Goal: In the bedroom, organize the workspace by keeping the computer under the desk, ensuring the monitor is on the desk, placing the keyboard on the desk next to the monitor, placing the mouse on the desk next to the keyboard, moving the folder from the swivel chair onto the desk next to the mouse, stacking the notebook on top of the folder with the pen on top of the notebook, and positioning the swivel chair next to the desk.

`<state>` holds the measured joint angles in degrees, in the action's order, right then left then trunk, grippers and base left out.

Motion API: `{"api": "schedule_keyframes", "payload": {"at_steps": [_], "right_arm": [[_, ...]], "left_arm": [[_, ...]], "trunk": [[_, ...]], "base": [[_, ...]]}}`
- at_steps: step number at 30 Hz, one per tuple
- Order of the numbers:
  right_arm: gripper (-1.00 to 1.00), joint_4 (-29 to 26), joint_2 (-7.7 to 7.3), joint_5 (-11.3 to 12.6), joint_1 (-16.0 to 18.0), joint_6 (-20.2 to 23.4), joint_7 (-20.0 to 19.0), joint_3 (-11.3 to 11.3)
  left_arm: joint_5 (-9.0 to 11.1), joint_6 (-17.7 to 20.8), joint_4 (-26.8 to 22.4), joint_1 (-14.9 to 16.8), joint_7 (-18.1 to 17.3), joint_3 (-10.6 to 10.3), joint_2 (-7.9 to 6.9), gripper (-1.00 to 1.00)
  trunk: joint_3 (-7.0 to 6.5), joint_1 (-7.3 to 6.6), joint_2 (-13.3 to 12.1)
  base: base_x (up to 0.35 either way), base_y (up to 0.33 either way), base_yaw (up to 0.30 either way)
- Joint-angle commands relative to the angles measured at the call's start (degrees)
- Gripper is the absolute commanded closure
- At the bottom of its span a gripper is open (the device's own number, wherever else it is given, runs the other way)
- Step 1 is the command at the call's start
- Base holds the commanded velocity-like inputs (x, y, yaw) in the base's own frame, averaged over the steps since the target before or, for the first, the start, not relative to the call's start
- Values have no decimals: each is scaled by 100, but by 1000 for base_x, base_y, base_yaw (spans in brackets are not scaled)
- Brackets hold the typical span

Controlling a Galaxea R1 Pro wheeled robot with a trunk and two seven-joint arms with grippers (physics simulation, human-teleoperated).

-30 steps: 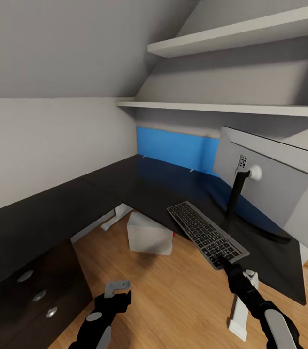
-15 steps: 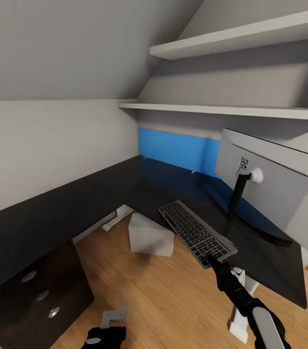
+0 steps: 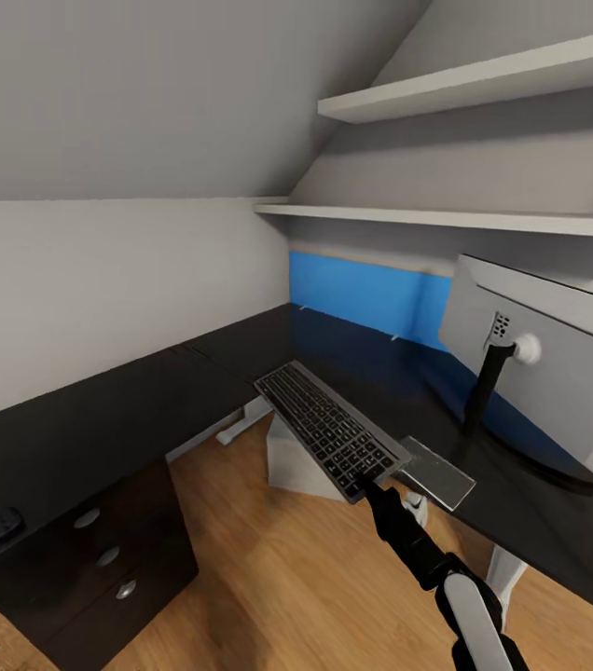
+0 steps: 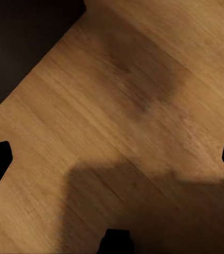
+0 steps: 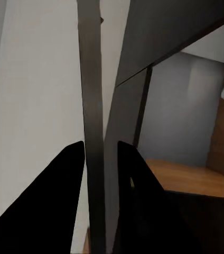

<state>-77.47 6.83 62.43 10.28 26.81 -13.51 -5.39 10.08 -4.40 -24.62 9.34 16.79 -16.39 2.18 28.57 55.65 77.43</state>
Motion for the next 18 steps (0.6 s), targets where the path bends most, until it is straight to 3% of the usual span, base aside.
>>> {"api": "schedule_keyframes", "payload": {"at_steps": [1, 8, 12, 18], "right_arm": [[100, -3, 8, 33, -9, -25, -18, 47], [100, 7, 10, 2, -42, -443, -20, 564], [100, 48, 8, -78, -66, -784, -13, 838], [100, 209, 7, -338, -86, -1330, 5, 1225]], "left_arm": [[49, -49, 30, 6, 38, -58, -5, -100], [30, -85, 141, 6, 20, -111, 4, -100], [35, -94, 236, 6, 18, -255, 4, -100], [39, -99, 344, 6, 17, -297, 7, -100]], "trunk": [[-2, 0, 3], [-49, 0, 3], [-77, 0, 3], [-118, 0, 3]], "base": [[0, 0, 175], [0, -31, 175], [0, -240, 175], [0, -303, 178]]}}
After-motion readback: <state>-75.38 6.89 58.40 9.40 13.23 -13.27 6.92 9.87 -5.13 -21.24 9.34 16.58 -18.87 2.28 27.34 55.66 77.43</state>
